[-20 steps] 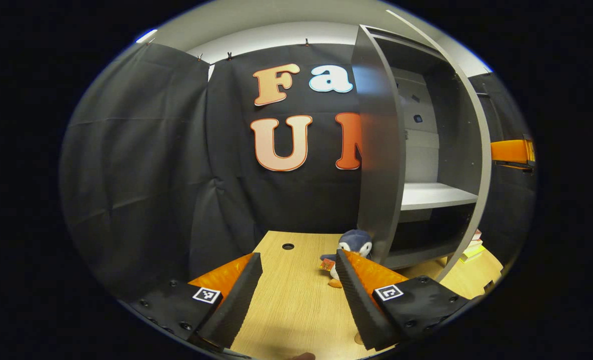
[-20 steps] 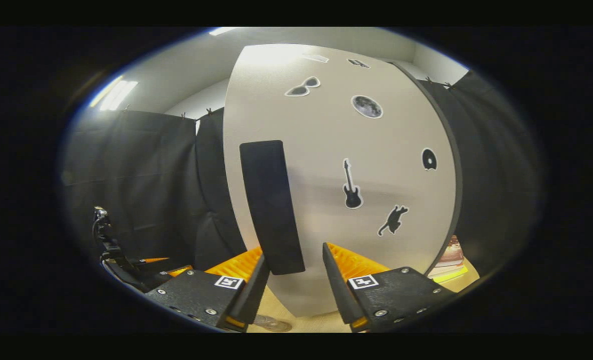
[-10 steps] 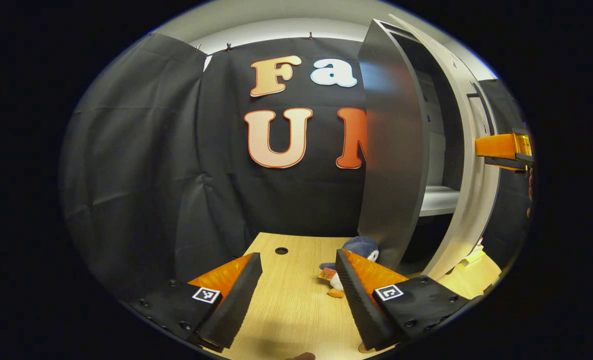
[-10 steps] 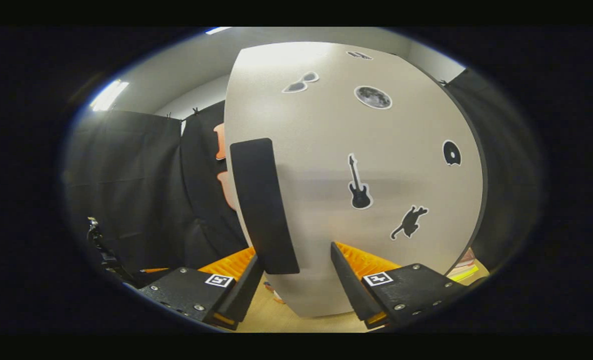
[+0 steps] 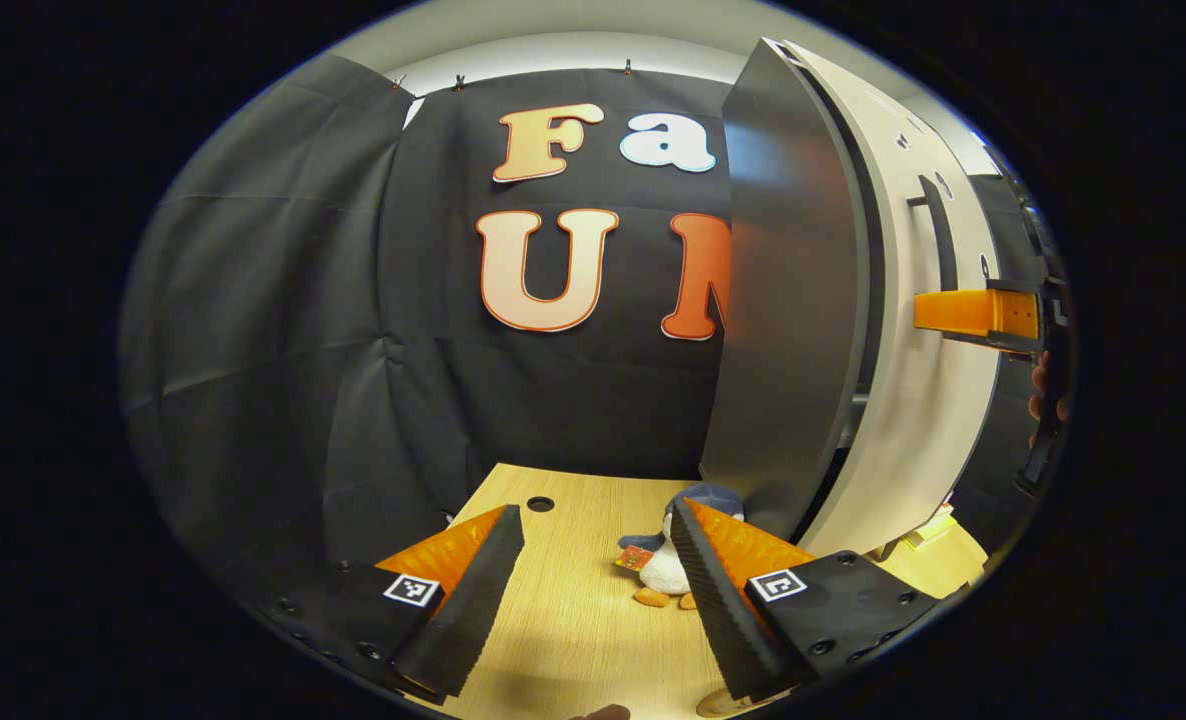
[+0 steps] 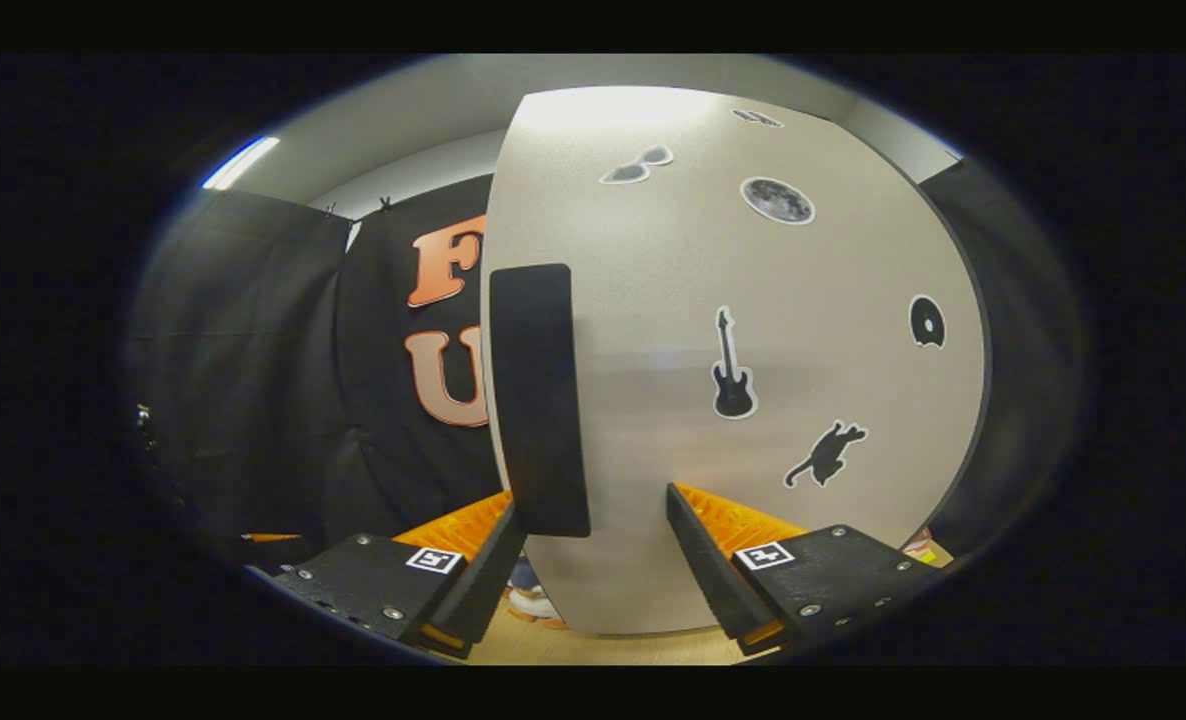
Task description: Open the cabinet door with the right hand, grasp the bottle in the cabinet with the left hand and place it on the coaster, then close the cabinet door with the right hand.
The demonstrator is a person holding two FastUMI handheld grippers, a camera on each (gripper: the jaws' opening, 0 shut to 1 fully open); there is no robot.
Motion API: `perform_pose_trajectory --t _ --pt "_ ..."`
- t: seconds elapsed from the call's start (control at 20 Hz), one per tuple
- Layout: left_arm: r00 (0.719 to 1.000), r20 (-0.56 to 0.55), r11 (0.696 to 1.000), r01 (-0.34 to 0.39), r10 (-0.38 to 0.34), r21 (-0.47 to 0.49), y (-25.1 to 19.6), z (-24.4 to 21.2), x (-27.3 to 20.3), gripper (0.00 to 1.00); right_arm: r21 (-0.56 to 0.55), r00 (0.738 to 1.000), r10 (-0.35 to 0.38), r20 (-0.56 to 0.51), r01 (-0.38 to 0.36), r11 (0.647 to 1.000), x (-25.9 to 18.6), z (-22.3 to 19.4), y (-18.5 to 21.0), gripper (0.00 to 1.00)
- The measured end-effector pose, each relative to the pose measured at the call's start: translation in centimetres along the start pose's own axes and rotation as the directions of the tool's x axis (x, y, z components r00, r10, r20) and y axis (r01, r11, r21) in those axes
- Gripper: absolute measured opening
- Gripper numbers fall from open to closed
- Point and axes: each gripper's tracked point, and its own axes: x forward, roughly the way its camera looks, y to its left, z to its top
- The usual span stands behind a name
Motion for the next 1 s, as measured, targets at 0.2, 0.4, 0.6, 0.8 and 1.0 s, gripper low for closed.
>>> perform_pose_trajectory --t 0.2,0.4,0.6,0.8,1.0 --pt "1.0 0.014 1.0 -0.023 0.023 0.006 0.5 0.8 -1.0 0.96 -0.057 1.0 -0.021 0.011 0.022 0.998 0.8 -0.4 -0.4 0.85" --pt "0.999 0.016 0.999 -0.044 0.044 -0.006 0.2 1.2 -3.7 0.96 -0.059 1.0 -0.022 0.018 0.023 0.998 0.9 -0.5 -0.5 0.87" --pt "0.998 0.044 0.999 -0.047 0.046 0.006 -0.9 2.3 -6.5 0.96 -0.023 1.0 0.012 -0.008 -0.012 1.0 0.7 -0.7 0.2 0.87" --pt "0.998 0.065 1.0 -0.028 0.028 0.003 -3.1 3.1 -9.4 0.96 -0.035 0.998 0.063 -0.002 -0.063 0.997 -3.2 -0.3 1.0 0.9" --pt "0.996 0.095 1.0 -0.005 0.004 0.008 -5.9 4.3 -13.1 0.96 -0.061 0.998 0.058 -0.004 -0.058 0.996 -10.2 -0.3 -0.2 0.9"
